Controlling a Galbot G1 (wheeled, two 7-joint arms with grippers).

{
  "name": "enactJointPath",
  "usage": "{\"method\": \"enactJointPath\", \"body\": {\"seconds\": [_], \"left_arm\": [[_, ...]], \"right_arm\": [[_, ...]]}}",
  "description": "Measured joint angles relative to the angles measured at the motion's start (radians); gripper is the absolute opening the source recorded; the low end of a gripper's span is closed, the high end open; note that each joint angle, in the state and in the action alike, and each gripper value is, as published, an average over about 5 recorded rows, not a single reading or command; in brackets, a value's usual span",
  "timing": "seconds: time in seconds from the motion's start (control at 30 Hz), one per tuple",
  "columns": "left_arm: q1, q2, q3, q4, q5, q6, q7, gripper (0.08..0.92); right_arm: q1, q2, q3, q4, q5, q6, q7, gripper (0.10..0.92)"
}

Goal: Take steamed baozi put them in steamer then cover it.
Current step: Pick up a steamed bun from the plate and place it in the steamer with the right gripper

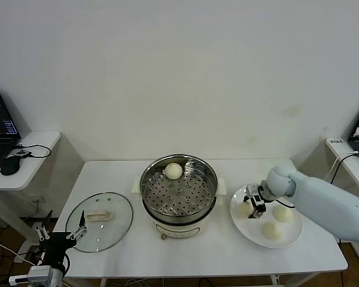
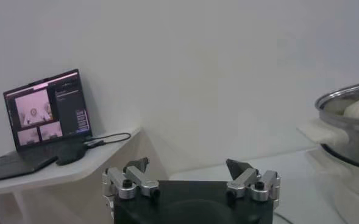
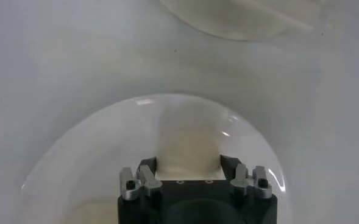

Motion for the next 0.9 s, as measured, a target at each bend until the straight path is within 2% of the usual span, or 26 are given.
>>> {"method": "enactJointPath", "body": {"seconds": [0.4, 0.63, 0.9], "left_arm": [[0.001, -0.005, 0.007, -0.019, 0.0, 0.001, -0.001, 0.823], [0.008, -0.017, -0.001, -0.034, 0.0, 0.001, -0.003, 0.823], [0.004, -0.018, -0.02, -0.041, -0.001, 0.001, -0.003, 0.823]], "right_arm": [[0.379, 0.023, -0.172, 0.079, 0.219, -0.056, -0.007, 0.669], [0.474, 0.134, -0.245, 0.107, 0.374, -0.139, 0.052, 0.674], [0.465, 0.309, -0.298, 0.068, 0.472, -0.228, 0.122, 0.679]]}}
